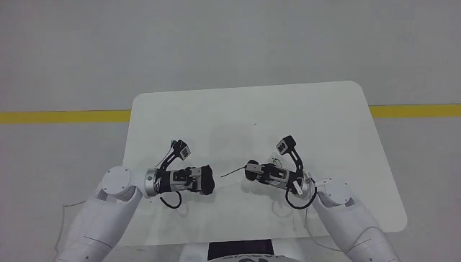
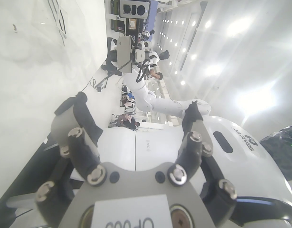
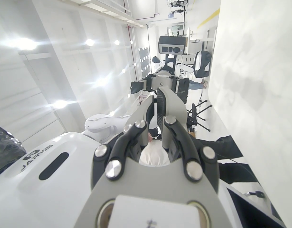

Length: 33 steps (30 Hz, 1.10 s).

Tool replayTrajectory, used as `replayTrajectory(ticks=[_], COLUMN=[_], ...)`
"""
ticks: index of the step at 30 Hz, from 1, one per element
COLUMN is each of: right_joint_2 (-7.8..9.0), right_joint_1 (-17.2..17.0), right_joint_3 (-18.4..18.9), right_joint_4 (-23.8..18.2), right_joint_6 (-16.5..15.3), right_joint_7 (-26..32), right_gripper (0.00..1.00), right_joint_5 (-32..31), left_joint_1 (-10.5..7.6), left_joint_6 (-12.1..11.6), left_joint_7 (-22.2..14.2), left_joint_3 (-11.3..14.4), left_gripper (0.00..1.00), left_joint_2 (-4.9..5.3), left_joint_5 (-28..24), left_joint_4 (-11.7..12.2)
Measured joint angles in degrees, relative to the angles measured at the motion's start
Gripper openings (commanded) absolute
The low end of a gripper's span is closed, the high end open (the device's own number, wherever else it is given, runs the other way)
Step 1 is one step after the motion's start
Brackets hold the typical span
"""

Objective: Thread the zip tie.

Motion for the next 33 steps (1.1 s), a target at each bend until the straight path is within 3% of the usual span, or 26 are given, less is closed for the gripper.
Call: replayTrajectory(ticks=[3, 6, 11, 17, 25, 33], right_joint_2=[-0.12, -0.2, -0.36, -0.51, -0.62, -0.96], right_joint_1=[-0.4, -1.0, -1.4, -1.5, -1.6, -1.1], right_joint_3=[-0.3, -0.6, -1.3, -2.3, -3.2, -4.9], right_joint_4=[-0.6, -0.8, -0.4, 0.1, -0.7, 0.1], right_joint_6=[0.1, 0.0, 0.0, 0.3, 1.6, 2.4], right_joint_7=[-1.2, -2.1, -2.0, -2.8, -3.6, -2.8], right_gripper=[0.0, 0.0, 0.0, 0.0, 0.0, 0.0], right_joint_5=[1.4, 4.1, 7.9, 9.0, 9.6, 13.4], left_joint_1=[-0.02, -0.57, -2.55, -4.42, -4.4, -4.94], left_joint_6=[0.0, -1.8, -4.8, -6.6, -6.5, -8.6], left_joint_7=[0.5, 1.4, 1.7, 2.3, 3.6, 4.5], left_joint_3=[0.6, 2.4, 5.3, 7.4, 8.1, 9.8], left_gripper=[1.0, 1.0, 1.0, 1.0, 1.0, 1.0], left_joint_2=[-0.05, -0.27, -0.67, -0.94, -1.01, -1.16], left_joint_5=[0.4, 0.1, -0.8, -1.6, -1.1, -2.9], left_joint_4=[-0.2, 0.0, 1.5, 2.8, 2.2, 2.4])
